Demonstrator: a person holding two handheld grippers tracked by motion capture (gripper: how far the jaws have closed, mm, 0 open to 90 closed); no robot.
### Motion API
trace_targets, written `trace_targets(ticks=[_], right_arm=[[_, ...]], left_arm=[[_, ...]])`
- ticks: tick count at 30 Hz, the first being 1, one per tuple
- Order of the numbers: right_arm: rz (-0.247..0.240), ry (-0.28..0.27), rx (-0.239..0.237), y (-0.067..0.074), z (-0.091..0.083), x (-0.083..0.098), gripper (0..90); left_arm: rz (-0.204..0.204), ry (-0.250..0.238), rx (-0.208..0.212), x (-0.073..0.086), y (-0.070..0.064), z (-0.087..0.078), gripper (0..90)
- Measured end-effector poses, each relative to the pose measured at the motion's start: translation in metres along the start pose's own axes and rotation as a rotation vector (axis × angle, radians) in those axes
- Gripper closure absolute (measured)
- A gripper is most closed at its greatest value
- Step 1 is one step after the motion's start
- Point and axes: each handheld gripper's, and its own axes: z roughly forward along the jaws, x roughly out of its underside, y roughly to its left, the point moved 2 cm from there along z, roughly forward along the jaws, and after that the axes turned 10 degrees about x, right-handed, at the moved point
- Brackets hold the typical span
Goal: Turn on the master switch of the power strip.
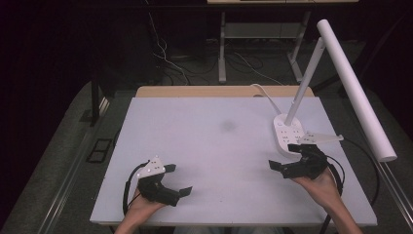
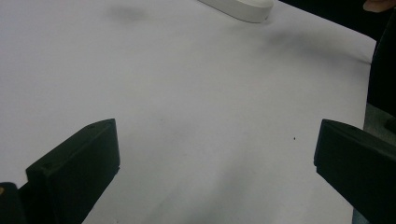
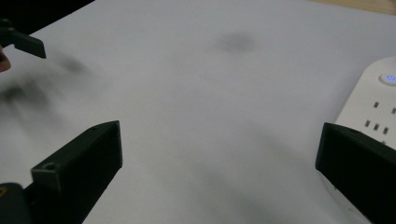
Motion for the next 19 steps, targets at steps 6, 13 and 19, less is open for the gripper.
trace_targets(ticks=[6,13,19], right_arm=[[0.033,-0.027,0.0,0.002,-0.007,0.017,0.1],[0.044,-0.043,0.005,0.008,-0.011,0.036,0.1],[0.028,-0.083,0.024,0.01,-0.011,0.047,0.1]], left_arm=[[-0.001,-0.002,0.0,0.0,0.0,0.0,0.0],[-0.001,-0.001,-0.001,0.0,0.0,0.0,0.0],[-0.001,0.001,-0.001,0.0,0.001,0.0,0.0]])
